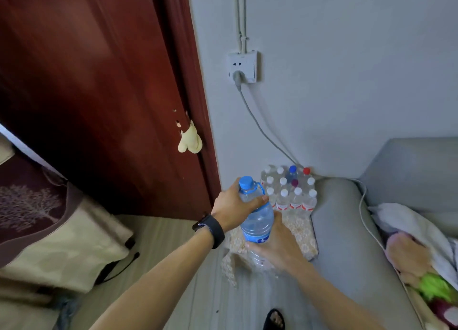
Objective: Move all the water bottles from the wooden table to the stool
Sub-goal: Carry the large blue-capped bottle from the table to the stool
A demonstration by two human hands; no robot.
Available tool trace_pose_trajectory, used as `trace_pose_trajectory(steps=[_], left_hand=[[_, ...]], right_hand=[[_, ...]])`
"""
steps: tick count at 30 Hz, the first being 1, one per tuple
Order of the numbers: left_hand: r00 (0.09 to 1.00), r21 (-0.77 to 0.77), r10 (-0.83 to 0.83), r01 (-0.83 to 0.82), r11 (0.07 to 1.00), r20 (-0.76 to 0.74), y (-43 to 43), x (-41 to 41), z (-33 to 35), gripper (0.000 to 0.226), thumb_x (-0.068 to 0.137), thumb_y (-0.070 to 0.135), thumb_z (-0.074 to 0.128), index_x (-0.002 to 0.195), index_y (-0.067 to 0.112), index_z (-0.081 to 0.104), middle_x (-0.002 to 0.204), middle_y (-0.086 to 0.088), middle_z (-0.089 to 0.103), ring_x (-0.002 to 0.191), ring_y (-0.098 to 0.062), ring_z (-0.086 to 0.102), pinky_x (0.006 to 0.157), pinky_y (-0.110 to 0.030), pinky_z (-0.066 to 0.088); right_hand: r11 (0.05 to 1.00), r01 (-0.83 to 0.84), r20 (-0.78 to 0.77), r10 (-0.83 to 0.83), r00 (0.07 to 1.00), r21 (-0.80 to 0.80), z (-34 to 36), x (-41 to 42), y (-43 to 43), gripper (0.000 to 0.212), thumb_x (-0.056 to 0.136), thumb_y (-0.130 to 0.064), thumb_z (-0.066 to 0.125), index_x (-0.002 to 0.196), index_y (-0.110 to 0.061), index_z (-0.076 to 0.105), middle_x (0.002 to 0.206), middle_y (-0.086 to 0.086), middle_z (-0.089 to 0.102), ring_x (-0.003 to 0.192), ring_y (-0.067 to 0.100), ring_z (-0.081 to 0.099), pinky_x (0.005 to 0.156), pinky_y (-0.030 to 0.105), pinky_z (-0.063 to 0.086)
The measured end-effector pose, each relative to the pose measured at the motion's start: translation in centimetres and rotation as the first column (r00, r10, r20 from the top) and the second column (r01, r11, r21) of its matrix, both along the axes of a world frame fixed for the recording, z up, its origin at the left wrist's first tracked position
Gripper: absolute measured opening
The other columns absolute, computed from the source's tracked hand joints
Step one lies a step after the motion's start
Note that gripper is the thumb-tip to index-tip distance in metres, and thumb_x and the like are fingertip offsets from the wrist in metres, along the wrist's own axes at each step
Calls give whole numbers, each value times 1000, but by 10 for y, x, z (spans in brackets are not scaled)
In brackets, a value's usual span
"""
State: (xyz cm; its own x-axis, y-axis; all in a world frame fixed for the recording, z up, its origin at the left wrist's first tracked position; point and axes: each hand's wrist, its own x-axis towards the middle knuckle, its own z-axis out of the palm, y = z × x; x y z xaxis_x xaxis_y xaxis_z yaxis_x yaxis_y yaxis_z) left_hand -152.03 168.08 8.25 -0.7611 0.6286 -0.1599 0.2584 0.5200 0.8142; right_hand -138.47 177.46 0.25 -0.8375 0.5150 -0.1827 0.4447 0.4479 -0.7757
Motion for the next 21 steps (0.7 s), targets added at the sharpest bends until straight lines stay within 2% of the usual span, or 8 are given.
trace_pose_trajectory(steps=[2, 4, 9, 13, 14, 17, 19, 21], left_hand=[[999, -4, 37, -37, 999, 12, 23, -19, -5, 53, 70, 72, 72, 108, 37, 59, 94, 15, 70, 86, -7, 67, 81, -32, 58], [996, 13, 71, -72, 997, 47, 42, -38, -14, 52, 70, 71, 72, 107, 37, 59, 95, 14, 71, 86, -6, 68, 82, -34, 58], [996, -39, 53, -50, 998, 70, 78, -81, -38, 52, 69, 72, 71, 107, 39, 58, 97, 15, 69, 88, -7, 66, 80, -33, 57], [995, -83, -42, 49, 995, 91, 103, -115, -67, 47, 72, 67, 73, 106, 41, 55, 100, 14, 65, 87, -6, 63, 69, -20, 48], [993, -93, -58, 67, 993, 98, 107, -123, -75, 44, 74, 64, 74, 106, 40, 55, 96, 15, 66, 86, -6, 63, 69, -20, 47], [993, -145, -73, 86, 986, 94, 122, -150, -97, 46, 77, 63, 72, 108, 33, 56, 92, 13, 68, 86, -12, 64, 77, -32, 53], [993, -171, -77, 91, 981, 85, 132, -165, -111, 47, 79, 64, 70, 108, 31, 55, 91, 12, 68, 82, -14, 64, 75, -33, 52], [992, -183, -112, 122, 976, 63, 140, -176, -129, 45, 81, 64, 68, 108, 31, 54, 92, 11, 67, 80, -14, 62, 66, -25, 47]], right_hand=[[999, -42, 26, 41, 999, 14, -2, -23, 29, 75, 64, -56, 82, 116, -44, 29, 101, -23, 54, 92, 1, 59, 74, 16, 46], [998, -61, 22, 61, 998, 18, -12, -47, 55, 69, 65, -56, 79, 118, -42, 37, 105, -21, 58, 93, 1, 61, 74, 17, 48], [998, -13, 57, 16, 998, -68, -43, -87, 85, 80, 61, -54, 82, 127, -37, 40, 104, -19, 64, 89, -2, 64, 73, 24, 55], [989, 33, 81, -22, 997, -144, -74, -117, 100, 84, 62, -51, 86, 131, -33, 42, 108, -21, 63, 95, -6, 62, 77, 21, 53], [986, 38, 92, -23, 996, -165, -83, -125, 102, 85, 61, -51, 86, 132, -32, 43, 109, -21, 64, 97, -8, 62, 79, 21, 53], [976, 92, 141, -64, 988, -197, -102, -152, 111, 79, 61, -47, 86, 128, -30, 48, 105, -20, 65, 95, -9, 62, 82, 24, 54], [972, 107, 185, -68, 980, -211, -108, -168, 119, 72, 67, -42, 87, 126, -29, 47, 104, -19, 62, 92, -2, 62, 80, 20, 51], [973, 108, 210, -65, 975, -203, -118, -182, 127, 69, 71, -38, 87, 126, -33, 44, 100, -21, 57, 88, -1, 58, 73, 11, 45]])
